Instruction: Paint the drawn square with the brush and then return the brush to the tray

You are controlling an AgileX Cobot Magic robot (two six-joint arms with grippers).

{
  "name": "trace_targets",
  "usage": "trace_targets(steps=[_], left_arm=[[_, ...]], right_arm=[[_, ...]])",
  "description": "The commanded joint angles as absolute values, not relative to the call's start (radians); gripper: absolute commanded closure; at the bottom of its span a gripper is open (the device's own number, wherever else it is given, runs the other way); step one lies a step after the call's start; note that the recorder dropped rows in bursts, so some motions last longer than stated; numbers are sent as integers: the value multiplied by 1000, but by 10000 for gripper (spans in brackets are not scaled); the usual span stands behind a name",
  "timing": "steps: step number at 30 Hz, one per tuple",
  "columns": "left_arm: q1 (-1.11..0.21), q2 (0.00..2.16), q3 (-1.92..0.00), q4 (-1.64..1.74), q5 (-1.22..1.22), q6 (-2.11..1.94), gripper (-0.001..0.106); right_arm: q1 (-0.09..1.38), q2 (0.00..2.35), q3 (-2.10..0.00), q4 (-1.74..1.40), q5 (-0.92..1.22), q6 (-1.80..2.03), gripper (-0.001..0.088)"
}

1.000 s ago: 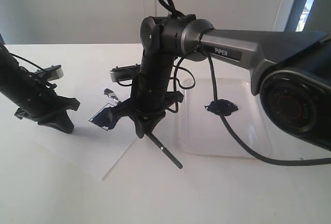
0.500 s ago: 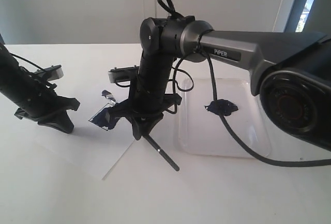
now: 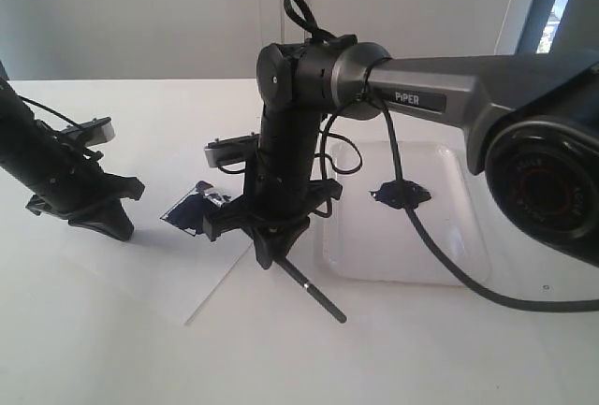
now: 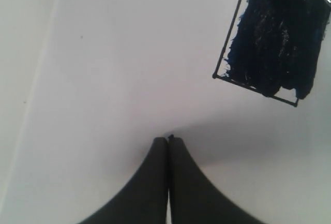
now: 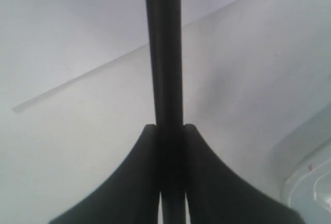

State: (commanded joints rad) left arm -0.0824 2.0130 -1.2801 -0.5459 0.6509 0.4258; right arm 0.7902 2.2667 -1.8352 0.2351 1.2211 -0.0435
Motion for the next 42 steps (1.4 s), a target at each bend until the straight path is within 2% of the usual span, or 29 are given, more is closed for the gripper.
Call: trace_targets(steps=[21,30,42], left_arm=[[-82,2013,-1280,-546,661,415,1053],[-82,2014,-1280,-553,663,415,1053],[-82,2014,-1280,-556,667,415,1053]], right_arm=[[799,2303,-1883,258,1221,-31,868],[799,2231,-1796,233,1221,-34,868],[799,2146,-1792,224,1221,-43,868]])
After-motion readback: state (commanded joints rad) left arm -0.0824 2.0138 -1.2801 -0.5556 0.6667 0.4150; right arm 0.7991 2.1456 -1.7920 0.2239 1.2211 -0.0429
